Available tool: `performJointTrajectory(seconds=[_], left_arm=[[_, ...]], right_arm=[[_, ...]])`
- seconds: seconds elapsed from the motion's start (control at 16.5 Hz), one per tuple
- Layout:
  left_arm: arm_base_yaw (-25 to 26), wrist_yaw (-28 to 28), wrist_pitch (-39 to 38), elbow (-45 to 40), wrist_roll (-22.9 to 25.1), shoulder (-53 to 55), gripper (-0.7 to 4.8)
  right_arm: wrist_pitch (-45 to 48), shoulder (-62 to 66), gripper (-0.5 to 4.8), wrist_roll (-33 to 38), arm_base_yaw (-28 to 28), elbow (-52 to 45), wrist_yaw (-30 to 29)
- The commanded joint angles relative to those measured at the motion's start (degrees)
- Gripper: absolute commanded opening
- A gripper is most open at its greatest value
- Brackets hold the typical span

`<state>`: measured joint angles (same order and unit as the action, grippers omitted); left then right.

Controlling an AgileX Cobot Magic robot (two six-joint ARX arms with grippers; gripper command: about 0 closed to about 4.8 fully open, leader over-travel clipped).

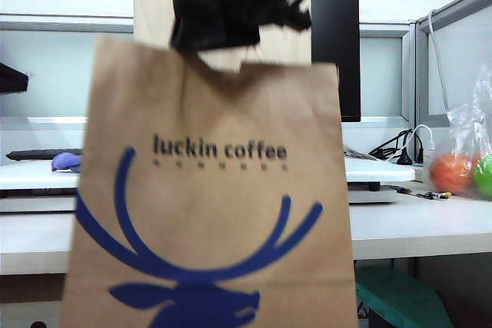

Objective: Pick up the paper bag and hang it on the hook.

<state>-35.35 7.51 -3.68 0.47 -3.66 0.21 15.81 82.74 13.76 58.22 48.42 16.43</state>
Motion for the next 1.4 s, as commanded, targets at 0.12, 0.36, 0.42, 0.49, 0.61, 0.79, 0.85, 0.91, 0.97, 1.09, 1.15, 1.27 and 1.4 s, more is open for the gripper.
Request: performJointTrajectory(seconds=[0.12,0.36,0.42,0.49,0.61,0.79,0.85,0.91,0.97,1.09,1.15,1.27,1.4], left_arm=[[0.1,0.2,0.7,0.1,0.2,0.0,-0.06],[0.1,0.2,0.7,0.1,0.2,0.0,-0.06],[0.1,0.2,0.7,0.1,0.2,0.0,-0.05],[0.1,0.2,0.7,0.1,0.2,0.0,-0.05],[0.1,0.2,0.7,0.1,0.2,0.0,-0.06],[0.1,0.2,0.7,0.1,0.2,0.0,-0.06],[0.1,0.2,0.7,0.1,0.2,0.0,-0.06],[0.1,0.2,0.7,0.1,0.2,0.0,-0.05],[0.1,0.2,0.7,0.1,0.2,0.0,-0.06],[0.1,0.2,0.7,0.1,0.2,0.0,-0.06],[0.1,0.2,0.7,0.1,0.2,0.0,-0.06],[0.1,0.2,0.7,0.1,0.2,0.0,-0.06],[1.3,0.4,0.7,0.1,0.2,0.0,-0.06]], right_arm=[[3.5,2.6,-0.06,0.2,-2.1,0.4,-0.1],[3.7,4.3,-0.06,0.2,-2.8,0.4,-0.4],[3.1,4.6,-0.07,0.2,-2.9,0.4,-1.3],[2.9,5.0,-0.06,0.2,-2.8,0.4,-1.6],[2.1,5.2,0.35,0.2,-2.8,0.4,-1.6],[1.8,3.5,2.71,0.2,-2.9,0.4,-1.6],[1.1,2.5,2.71,0.1,-2.8,0.4,-1.6],[-0.2,1.2,2.71,0.2,-2.8,0.4,-1.6],[-2.2,-0.4,2.71,0.2,-2.8,0.4,-1.6],[-8.0,-4.5,2.71,0.2,-2.8,0.4,-0.7],[-11.7,-6.7,2.71,0.2,-2.8,0.4,-0.6],[-18.2,-12.0,2.25,1.6,-2.7,0.4,-0.5],[-23.1,-19.1,0.27,-0.6,-2.6,0.4,-0.5]])
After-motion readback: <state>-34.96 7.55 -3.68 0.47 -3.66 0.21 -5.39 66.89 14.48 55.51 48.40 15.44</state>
